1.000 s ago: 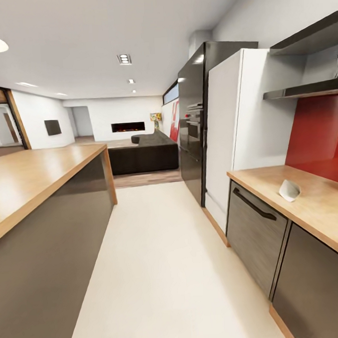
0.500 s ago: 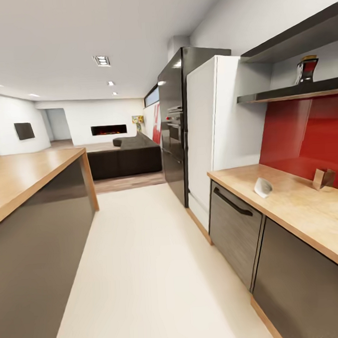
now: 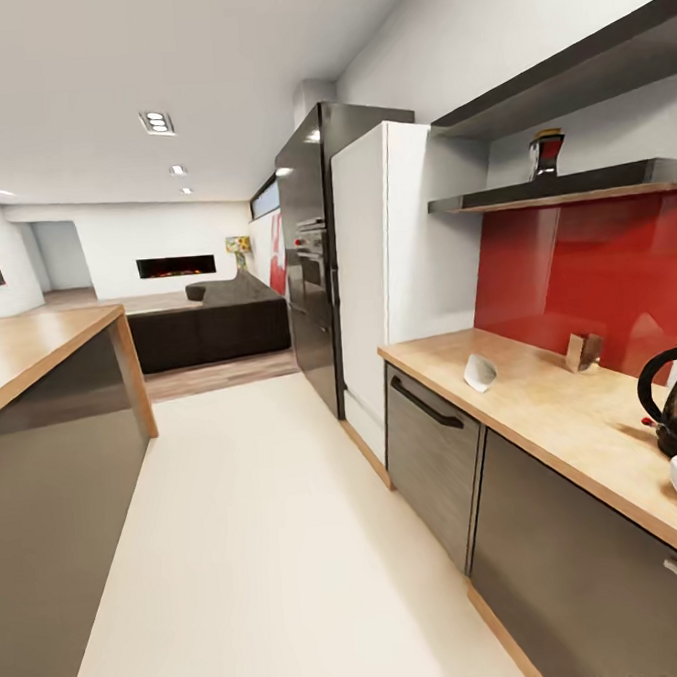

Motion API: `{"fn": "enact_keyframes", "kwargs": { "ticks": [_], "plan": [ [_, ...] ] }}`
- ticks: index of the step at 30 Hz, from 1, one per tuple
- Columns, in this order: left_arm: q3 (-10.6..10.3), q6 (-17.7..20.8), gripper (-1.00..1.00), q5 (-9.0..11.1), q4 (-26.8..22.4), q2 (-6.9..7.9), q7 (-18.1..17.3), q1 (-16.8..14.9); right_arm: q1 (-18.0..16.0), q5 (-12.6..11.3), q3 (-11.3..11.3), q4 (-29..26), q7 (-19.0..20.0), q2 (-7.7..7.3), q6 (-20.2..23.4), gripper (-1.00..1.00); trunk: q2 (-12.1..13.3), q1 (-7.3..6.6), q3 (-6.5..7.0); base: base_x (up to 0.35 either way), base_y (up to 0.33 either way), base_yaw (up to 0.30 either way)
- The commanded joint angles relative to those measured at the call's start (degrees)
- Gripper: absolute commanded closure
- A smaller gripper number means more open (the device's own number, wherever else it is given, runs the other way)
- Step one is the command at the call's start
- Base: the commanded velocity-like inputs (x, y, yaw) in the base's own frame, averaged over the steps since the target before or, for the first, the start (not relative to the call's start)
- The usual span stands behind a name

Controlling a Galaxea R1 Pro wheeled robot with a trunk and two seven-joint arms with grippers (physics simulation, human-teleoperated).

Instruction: Set up a coffee station on the kitchen countertop: keep the coffee maker on the countertop, move the bottle of coffee from the kitchen shelf to the counter next to the coffee maker, place a paper coffee filter on top of the coffee maker, put the saucer next to the coffee maker with the coffee cup on the saucer, and place the electric kettle next to the coffee maker.

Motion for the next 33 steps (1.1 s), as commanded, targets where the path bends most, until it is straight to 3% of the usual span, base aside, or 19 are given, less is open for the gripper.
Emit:
{"fn": "enact_keyframes", "kwargs": {
  "ticks": [1,33],
  "plan": [
    [0.02,-0.06,-1.00,-0.02,-0.09,-0.01,0.00,0.03,-0.04,0.05,-0.01,0.07,-0.01,0.00,-0.19,-1.00,-0.03,0.00,-0.02,0.000,0.000,-0.249],
    [0.09,-0.06,-1.00,-0.03,-0.09,-0.01,0.00,0.03,-0.03,0.06,-0.02,0.07,-0.01,-0.03,-0.19,-1.00,-0.03,0.00,0.97,0.000,0.000,-0.241]
  ]
}}
